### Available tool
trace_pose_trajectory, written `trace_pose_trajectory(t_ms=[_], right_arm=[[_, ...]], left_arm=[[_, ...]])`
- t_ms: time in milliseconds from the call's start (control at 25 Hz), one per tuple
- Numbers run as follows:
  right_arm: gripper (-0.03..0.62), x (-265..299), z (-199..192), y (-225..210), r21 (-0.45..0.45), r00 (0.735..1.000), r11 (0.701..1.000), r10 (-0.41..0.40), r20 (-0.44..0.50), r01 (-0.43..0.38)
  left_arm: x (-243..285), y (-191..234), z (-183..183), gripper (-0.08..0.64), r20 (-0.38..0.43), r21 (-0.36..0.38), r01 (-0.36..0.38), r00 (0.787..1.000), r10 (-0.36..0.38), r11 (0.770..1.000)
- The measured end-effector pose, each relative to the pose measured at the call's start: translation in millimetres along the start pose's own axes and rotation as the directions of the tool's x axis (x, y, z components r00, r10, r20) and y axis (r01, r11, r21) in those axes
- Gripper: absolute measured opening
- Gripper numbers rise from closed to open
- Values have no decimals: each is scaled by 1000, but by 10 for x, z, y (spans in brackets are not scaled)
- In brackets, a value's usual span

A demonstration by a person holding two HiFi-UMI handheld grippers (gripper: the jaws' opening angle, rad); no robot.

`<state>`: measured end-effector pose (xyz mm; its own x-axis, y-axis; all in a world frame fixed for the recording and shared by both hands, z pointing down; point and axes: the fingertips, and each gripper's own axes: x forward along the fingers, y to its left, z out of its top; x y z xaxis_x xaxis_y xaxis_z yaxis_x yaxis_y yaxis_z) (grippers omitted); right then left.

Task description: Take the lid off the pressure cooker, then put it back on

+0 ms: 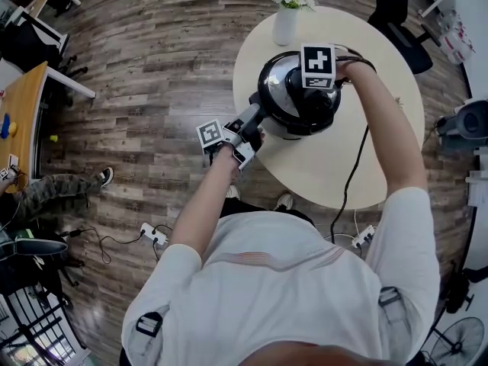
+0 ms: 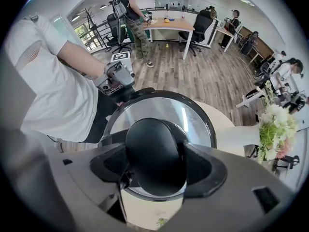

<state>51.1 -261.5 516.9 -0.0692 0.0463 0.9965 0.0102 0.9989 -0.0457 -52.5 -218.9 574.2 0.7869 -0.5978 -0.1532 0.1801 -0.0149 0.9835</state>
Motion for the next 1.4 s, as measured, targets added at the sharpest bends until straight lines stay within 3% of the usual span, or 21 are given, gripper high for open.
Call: trace_pose_trajectory(t_ms=[40, 80, 440, 600, 1120, 1400], right_arm=[[337, 0, -2, -2, 0, 1000, 1000, 0, -3, 0], [338, 2, -4, -5, -1, 1000, 1000, 1, -6, -1], [337, 2, -16, 19, 8, 1000, 1000, -1, -9, 1], [339, -20, -18, 2, 28, 1000, 1000, -2, 3, 2], [339, -5, -27, 8, 51, 1000, 999, -2, 9, 1], [347, 4, -1, -42, 151, 999, 989, -7, 45, 1]], left_arm=[[-10, 47, 4, 366, -9, 33, -35, 999, 35, 999], [-20, 85, 8, 234, -16, 66, -67, 998, 68, 996], [22, 41, -41, 172, -50, 24, -12, 999, 13, 1000], [57, -70, -37, 60, -75, 80, -12, 997, 18, 997], [57, -72, -52, 58, -78, 83, -20, 997, 27, 996], [52, -54, -37, 60, -74, 76, -12, 997, 18, 997]])
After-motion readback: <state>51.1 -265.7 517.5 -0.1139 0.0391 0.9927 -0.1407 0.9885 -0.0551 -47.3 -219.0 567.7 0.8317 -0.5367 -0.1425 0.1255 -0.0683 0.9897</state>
